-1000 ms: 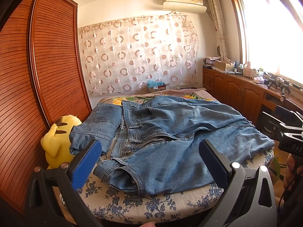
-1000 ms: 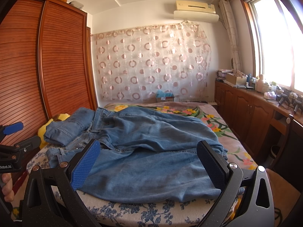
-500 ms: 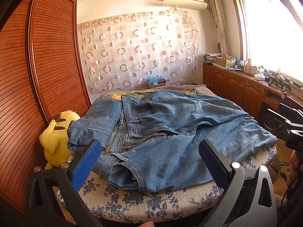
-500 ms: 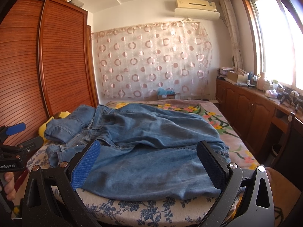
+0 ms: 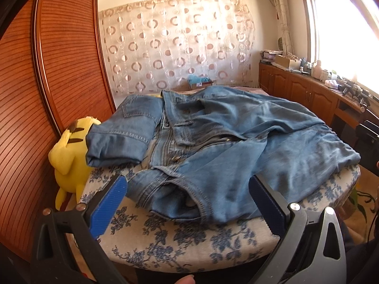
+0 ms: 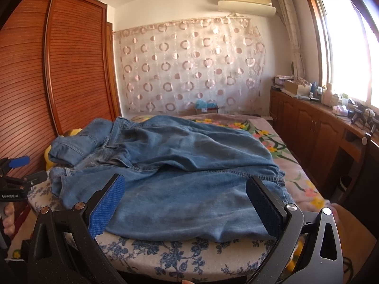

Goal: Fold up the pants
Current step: 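Move the left tool down toward the jeans waistband near the button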

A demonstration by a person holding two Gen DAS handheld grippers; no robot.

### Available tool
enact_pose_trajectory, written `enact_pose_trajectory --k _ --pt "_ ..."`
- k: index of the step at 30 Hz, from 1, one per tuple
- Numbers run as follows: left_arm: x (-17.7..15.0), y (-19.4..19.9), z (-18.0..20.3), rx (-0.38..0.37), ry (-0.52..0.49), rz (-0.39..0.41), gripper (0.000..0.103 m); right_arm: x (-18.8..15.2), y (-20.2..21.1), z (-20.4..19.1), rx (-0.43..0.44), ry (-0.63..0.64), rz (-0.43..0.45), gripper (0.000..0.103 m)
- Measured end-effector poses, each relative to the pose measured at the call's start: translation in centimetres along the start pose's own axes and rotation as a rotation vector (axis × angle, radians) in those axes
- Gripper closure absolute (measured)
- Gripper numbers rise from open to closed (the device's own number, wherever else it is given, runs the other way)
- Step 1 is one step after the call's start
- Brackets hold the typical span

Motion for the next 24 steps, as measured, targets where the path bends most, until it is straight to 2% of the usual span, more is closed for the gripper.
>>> enact_pose_trajectory --k 13,20,24 --pt "-3.8 -2.5 -3.7 -0.019 0.065 -0.069 0.0 -1.7 -0.9 6.4 -0.104 -0.021 -0.078 0.003" --pt "-4.3 -3.5 -4.6 -0.027 0.085 -0.088 0.0 -2.6 -1.3 8.7 -0.151 -0.04 -0.097 0.003" --pt "-3.4 -4.3 -5.1 -0.045 0.078 -0.078 0.001 -3.0 -1.6 9.8 -0.168 -0.051 -0.112 0.003"
Point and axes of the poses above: each gripper's, at about its wrist camera, not at the fingertips, and y roughly against the way its jaws point, z to its right, x to its top, the point moved 6 cm from there along -y, roughly the way its jaws point, and after that the axes turned 15 degrees about -y, right-handed, at the moved point
